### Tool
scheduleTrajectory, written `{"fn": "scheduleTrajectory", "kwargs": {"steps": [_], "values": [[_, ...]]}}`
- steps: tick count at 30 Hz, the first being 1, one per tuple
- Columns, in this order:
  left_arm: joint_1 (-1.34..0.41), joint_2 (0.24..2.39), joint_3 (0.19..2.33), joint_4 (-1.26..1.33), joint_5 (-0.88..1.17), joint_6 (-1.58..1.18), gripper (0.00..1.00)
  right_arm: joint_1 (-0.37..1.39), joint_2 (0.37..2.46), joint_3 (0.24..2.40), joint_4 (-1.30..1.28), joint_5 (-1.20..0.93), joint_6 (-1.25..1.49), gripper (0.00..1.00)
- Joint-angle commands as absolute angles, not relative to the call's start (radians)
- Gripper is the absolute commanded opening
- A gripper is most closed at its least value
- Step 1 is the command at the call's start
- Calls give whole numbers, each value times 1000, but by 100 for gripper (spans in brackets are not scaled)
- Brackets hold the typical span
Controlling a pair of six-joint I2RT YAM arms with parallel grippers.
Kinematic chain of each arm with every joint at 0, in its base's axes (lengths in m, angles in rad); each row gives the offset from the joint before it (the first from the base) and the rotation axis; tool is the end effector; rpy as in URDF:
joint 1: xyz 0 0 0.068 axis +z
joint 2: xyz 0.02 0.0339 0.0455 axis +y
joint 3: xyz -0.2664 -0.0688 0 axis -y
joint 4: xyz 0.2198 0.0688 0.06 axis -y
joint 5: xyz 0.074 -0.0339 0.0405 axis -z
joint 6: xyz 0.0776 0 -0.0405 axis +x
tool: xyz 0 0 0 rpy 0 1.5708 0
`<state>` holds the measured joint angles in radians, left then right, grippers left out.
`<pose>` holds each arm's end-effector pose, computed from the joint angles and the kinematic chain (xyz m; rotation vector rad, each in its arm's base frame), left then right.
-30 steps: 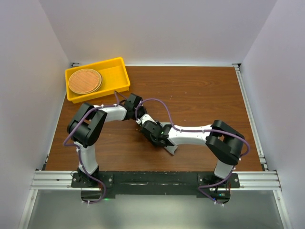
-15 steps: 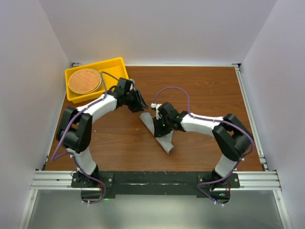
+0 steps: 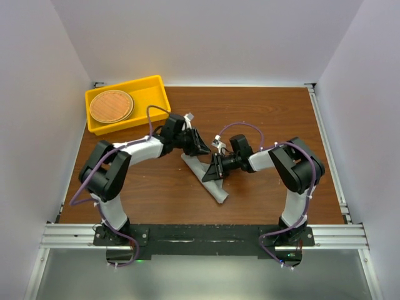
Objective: Fold the napkin, place the utensils inside, and roll it up
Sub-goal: Roll the napkin with the utensil
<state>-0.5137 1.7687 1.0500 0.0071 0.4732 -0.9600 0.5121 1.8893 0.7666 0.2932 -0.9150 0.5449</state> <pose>0.3185 -0.2203 0.1817 -0.2873 2.5288 -1.2305 0.2616 0.2176 0.1049 -0.4393 2.5191 1.5600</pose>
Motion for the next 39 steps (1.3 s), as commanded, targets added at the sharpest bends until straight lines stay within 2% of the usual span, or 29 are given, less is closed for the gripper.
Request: {"fn": "scheduleTrajectory", "kwargs": {"steps": [1,8,14,19,25,28,33,39], "values": [[-525,1805,991,216,543,-1043,25,505,1934,716,246,-840,506,21],[-523,1805,902,290,546,-1014,20,503,1910,719,101,-600,460,22],[-523,1839,816,409,540,-999,15,509,1832,753,-83,-368,472,27],[-522,1897,802,439,532,-985,11,535,1731,793,-178,-273,447,40],[-523,1902,807,408,532,-976,9,673,1663,934,-374,-155,374,61],[-522,1907,822,370,529,-971,8,730,1634,1015,-492,-60,341,67],[-522,1920,857,267,529,-992,8,814,1635,1143,-653,268,262,75],[-515,1947,936,91,549,-1026,7,936,1709,1213,-611,340,236,77]]}}
